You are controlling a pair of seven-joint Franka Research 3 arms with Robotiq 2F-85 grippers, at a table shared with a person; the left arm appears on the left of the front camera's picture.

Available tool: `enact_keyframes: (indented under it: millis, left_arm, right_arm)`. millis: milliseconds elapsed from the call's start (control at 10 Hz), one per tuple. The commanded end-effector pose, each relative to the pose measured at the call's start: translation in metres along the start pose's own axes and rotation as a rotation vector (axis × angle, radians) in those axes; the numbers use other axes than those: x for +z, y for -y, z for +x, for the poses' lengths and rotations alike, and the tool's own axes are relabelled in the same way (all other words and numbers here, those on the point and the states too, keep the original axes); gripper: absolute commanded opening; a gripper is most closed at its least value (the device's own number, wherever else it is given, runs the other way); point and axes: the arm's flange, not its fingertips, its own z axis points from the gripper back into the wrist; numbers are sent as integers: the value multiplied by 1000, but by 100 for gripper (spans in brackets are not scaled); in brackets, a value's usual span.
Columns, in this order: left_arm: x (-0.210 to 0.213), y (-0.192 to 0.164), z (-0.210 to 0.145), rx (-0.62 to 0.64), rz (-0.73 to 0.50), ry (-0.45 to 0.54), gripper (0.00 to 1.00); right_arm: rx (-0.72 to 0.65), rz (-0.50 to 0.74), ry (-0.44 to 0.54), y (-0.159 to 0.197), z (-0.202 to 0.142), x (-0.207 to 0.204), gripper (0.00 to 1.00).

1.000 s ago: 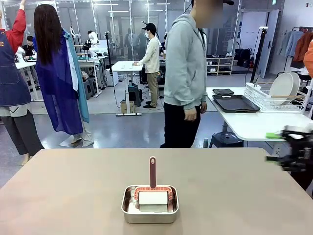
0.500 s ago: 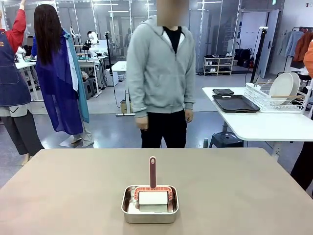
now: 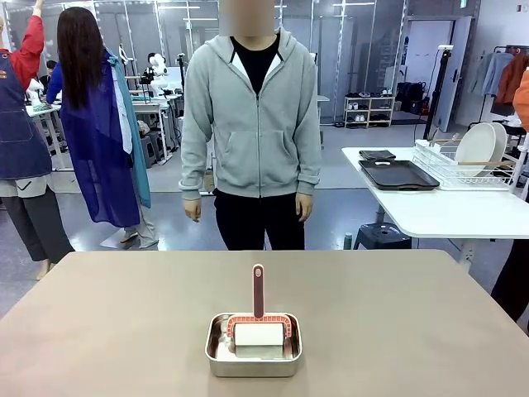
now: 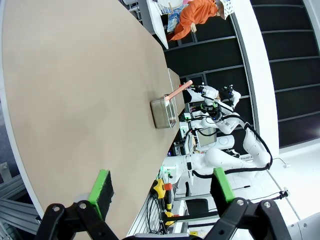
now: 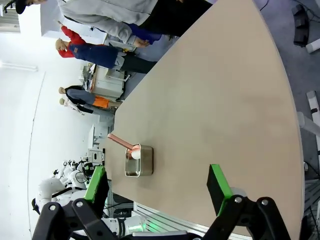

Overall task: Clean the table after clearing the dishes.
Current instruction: Place the Lint Roller back on top of the Airtight Container.

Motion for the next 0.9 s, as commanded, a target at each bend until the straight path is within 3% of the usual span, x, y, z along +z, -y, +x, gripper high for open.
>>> enact_keyframes:
  millis: [0,800]
  left_arm:
    - [1,3,-3,1,3,4,100]
    - [1,3,-3,1,3,4,100]
  right_arm:
    - [-15,2,-2,-7,1,-1,100]
    - [-15,2,-2,-7,1,-1,100]
